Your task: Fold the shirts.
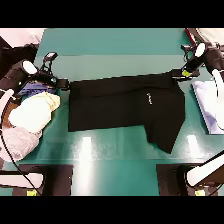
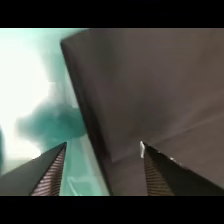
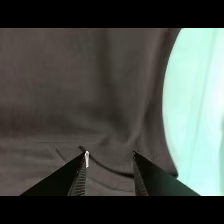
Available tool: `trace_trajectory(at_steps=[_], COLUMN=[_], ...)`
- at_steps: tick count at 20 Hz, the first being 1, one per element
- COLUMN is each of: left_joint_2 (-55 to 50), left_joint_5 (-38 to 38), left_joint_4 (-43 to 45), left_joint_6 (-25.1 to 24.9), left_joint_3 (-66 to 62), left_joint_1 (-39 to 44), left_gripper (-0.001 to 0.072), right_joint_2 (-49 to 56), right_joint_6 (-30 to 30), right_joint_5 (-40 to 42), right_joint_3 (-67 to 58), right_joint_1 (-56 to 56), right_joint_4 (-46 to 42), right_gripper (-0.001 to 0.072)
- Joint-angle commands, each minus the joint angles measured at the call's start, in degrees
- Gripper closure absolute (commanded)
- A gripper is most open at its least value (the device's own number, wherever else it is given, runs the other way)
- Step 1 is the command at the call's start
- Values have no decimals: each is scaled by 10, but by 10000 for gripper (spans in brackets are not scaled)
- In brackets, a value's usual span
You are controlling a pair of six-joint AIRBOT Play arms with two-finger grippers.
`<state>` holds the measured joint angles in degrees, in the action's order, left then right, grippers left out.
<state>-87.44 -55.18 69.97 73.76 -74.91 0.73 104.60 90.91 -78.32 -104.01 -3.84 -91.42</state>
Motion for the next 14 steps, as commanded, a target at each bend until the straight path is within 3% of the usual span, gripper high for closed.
trace_trajectory(at_steps=[1, 4, 7, 9, 14], left_joint_2=[-3, -2, 31, 89, 207], left_joint_5=[-39, -155, -227, -208, -130], left_joint_4=[1, 37, 6, -28, -90], left_joint_6=[28, 34, 31, 17, 23], left_joint_3=[-1, -27, -4, 52, 259], left_joint_1=[0, -9, -34, -38, -38], left_gripper=[146, 165, 164, 164, 163], right_joint_2=[-5, -35, -84, -130, -237], right_joint_6=[1, -25, -48, -60, -77], right_joint_5=[-39, -92, -144, -141, -89], right_joint_3=[5, 6, 8, 39, 157], right_joint_1=[2, -9, -43, -64, -92], right_joint_4=[5, 24, 142, 196, 212], right_gripper=[369, 369, 371, 371, 374])
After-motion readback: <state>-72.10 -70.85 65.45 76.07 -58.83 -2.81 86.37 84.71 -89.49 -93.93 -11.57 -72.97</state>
